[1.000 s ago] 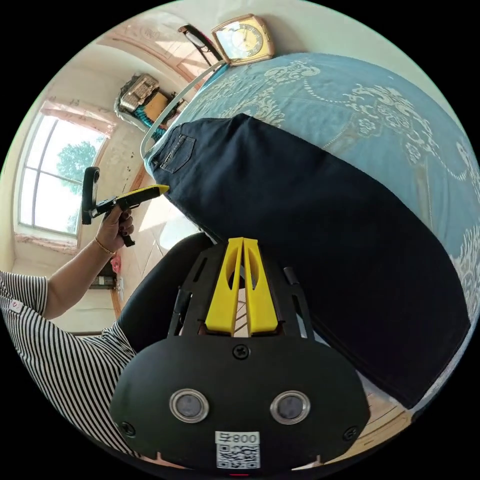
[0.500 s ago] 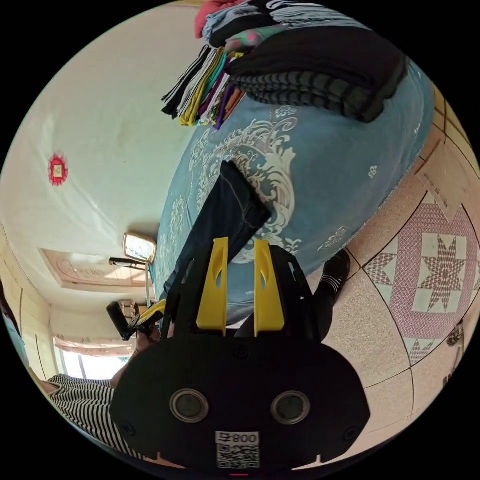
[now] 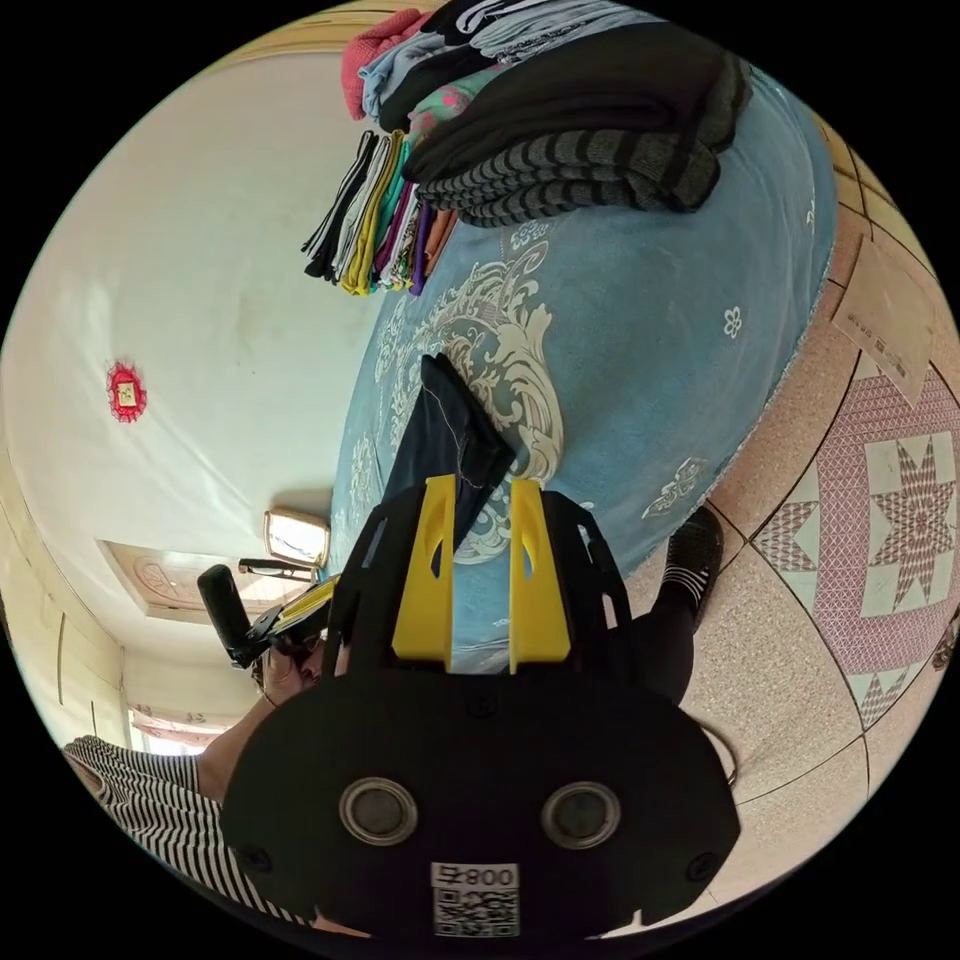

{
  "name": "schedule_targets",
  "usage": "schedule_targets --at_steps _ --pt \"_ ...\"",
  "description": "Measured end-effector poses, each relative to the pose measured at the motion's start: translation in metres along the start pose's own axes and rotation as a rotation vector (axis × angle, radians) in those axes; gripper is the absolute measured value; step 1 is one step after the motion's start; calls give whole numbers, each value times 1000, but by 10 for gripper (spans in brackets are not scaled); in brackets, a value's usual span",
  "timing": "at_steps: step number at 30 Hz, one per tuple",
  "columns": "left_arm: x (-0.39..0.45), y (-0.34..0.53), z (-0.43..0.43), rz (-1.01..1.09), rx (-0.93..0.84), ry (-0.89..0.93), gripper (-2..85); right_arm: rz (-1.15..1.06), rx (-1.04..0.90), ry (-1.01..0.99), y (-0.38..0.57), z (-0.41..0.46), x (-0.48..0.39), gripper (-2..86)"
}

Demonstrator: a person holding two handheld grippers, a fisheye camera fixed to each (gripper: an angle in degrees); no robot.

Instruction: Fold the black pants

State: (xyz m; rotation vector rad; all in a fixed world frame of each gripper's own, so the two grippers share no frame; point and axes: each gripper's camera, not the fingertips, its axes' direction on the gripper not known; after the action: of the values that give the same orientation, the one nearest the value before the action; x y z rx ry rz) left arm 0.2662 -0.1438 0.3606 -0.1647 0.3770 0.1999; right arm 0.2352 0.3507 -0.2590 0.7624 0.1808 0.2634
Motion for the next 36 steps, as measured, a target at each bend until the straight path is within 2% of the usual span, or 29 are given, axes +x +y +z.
schedule_targets --at_steps 17,23,31,36 --pt "13 -203 31 33 -15 -55 67 23 -16 -88 -19 -30 80 73" --pt "-3 -288 41 30 20 -8 85 -31 -14 -139 -21 -43 88 56" --pt "-18 -394 106 107 -149 -28 114 -14 -33 -165 -23 -48 100 44" --pt "-19 -407 127 184 -194 -54 100 9 -37 -181 -23 -47 101 44"
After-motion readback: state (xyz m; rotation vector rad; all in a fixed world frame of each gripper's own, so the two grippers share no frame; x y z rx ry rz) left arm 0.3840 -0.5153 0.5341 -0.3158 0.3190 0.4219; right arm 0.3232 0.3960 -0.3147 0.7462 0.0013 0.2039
